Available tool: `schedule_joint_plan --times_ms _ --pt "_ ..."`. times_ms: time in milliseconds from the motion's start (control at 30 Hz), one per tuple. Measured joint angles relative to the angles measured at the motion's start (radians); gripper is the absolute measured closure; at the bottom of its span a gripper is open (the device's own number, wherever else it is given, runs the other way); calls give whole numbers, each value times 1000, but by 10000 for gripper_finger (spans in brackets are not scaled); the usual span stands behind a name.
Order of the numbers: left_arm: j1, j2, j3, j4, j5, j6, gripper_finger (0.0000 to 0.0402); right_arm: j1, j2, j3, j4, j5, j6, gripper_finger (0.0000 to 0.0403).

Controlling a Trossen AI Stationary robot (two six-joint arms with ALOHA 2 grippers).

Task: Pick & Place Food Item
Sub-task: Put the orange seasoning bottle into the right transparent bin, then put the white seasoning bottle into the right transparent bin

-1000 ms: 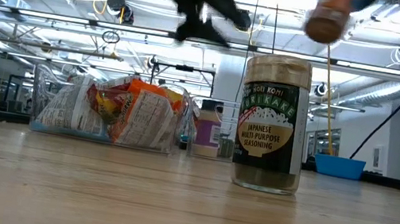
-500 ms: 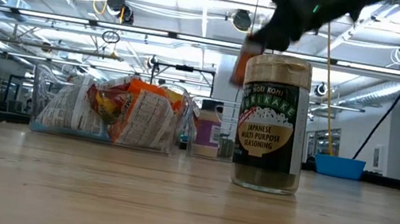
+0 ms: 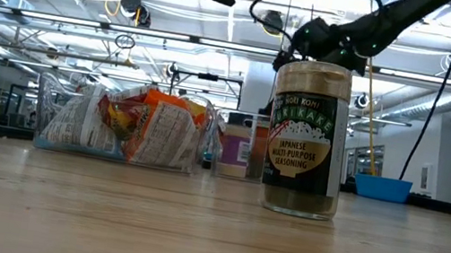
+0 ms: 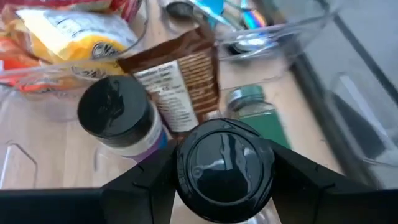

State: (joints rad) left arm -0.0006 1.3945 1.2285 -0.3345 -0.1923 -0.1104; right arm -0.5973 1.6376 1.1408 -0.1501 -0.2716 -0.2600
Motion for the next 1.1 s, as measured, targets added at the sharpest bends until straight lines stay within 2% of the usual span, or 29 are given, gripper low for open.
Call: schedule_joint_plan --times_ms 133,433,500,633,733,833,1100 --pt "1 0 0 2 -19 0 133 1 49 -1 17 -32 -13 211" --pt "1 0 0 7 -23 -9 133 -12 115 0 82 -18 -21 211" --pt "1 0 0 7 -23 -14 133 -11 115 0 80 -5 -22 192" --pt "1 0 0 7 -26 -15 133 -1 117 -3 58 68 -25 116" --pt "1 0 0 9 -27 -15 133 4 85 -2 46 110 -42 72" --pt "1 0 0 11 -27 -15 133 17 35 -2 -9 164 -45 47" --pt "0 16 -1 15 -13 -52 133 113 -209 -2 -215 222 -39 39"
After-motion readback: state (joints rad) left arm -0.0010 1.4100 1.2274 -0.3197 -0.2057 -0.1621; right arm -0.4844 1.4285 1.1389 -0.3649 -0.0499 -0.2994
